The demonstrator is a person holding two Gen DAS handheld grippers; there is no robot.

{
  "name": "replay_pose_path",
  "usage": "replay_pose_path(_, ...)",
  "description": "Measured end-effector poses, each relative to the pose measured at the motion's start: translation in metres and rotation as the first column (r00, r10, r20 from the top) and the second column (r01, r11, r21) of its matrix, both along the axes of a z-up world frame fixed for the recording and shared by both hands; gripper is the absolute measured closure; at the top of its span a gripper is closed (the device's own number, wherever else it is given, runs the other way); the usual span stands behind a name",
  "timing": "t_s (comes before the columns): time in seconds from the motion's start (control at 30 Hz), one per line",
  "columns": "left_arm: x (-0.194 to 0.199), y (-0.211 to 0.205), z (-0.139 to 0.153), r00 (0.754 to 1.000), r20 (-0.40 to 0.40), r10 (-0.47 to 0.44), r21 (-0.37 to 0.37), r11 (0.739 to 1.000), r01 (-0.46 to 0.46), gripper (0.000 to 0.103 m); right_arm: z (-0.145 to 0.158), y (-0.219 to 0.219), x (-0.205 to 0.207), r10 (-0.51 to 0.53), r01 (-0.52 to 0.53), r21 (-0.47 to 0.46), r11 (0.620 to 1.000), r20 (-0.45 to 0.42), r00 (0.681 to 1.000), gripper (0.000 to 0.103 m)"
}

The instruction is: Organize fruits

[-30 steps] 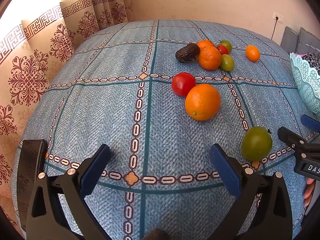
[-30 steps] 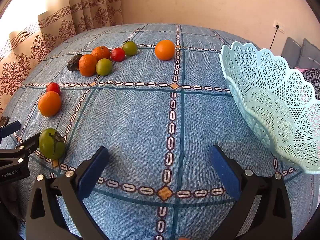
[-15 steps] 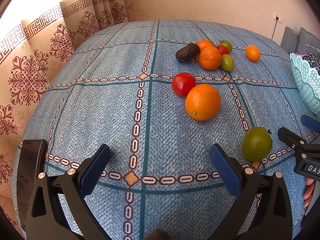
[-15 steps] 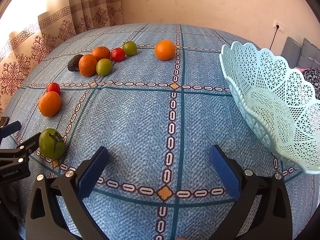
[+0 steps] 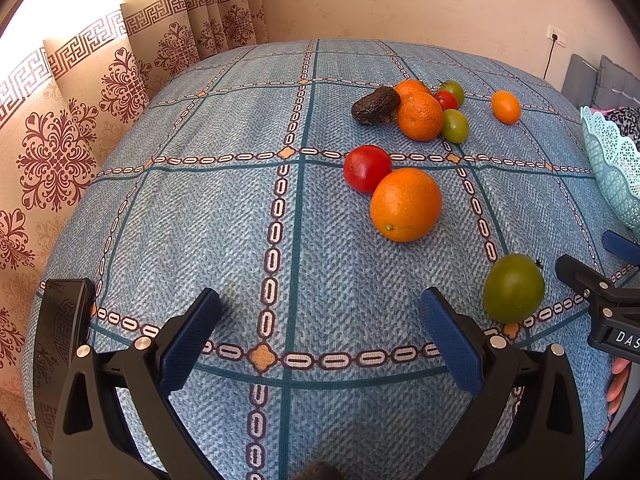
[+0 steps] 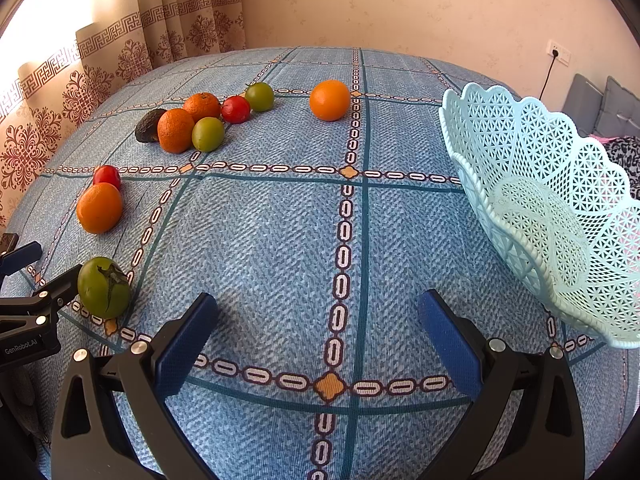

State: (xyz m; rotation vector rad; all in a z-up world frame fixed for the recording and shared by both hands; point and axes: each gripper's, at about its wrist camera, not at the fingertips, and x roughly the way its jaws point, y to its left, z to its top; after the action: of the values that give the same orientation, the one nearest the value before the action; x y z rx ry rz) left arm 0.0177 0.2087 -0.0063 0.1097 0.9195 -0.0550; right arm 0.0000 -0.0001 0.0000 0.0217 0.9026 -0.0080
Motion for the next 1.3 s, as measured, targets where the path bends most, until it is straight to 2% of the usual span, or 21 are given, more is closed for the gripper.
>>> replay_pose_path(0.83,0.001,0.0,0.0,1.0,0.0,0.006,0.0,1.0,-0.006,0.002,0.0,0.001,-0.001,0.0,0.0,0.001,1.0,-0.001,1.0,0.005)
replay_pose_path(1.07,0.002,0.003,0.0,1.0,0.003,0.007,0.006,1.0,-0.007,0.002,0.005,-0.012,-0.004,0.011,-0.011,0.052,0.999,0.008,1.0,0.005)
replay_pose_path(1.17,0.0,0.0,0.001,1.0,0.004,0.007,0.008,1.0,-0.007,0.002,0.002,-0.008,-0.005,0.021,-0.021,0.0,1.0,-0.01,1.0,0.005)
replay_pose_path(1.3,0.0,0.0,0.001,1.0,0.002,0.006,-0.001,1.0,-0.006,0.002,0.002,-0.008,-0.008,0.021,-0.021,-0.01,1.0,-0.013,1.0,0.005)
